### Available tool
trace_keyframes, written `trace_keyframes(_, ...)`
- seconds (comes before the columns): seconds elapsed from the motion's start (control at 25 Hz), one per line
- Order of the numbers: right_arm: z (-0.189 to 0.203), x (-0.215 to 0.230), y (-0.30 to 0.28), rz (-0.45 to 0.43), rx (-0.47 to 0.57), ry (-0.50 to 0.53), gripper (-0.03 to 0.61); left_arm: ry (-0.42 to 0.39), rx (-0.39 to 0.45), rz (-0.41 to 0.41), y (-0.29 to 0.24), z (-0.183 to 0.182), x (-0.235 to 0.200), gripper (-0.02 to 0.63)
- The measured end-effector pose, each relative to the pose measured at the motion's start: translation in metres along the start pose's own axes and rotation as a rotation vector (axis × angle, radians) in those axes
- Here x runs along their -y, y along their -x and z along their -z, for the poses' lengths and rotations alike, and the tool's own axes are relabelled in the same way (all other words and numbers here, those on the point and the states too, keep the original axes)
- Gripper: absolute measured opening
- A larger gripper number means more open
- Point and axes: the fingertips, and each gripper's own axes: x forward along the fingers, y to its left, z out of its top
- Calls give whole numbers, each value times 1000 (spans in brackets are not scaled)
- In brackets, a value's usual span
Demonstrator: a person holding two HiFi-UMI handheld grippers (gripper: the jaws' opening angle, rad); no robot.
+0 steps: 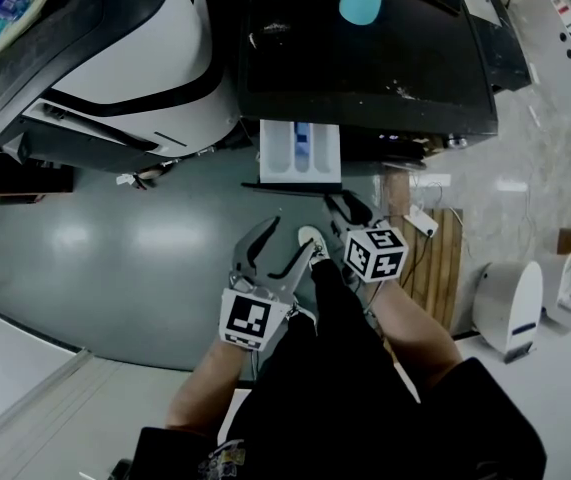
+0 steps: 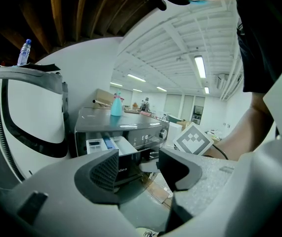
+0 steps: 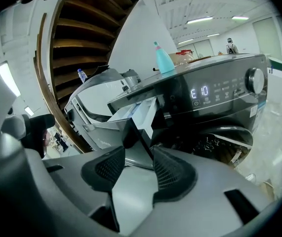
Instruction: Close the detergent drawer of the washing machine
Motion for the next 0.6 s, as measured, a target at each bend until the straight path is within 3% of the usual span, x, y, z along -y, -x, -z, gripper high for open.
trace_keyframes(0.6, -15, 6, -12, 15, 2, -29, 167, 16, 6, 1, -4, 1, 2, 242)
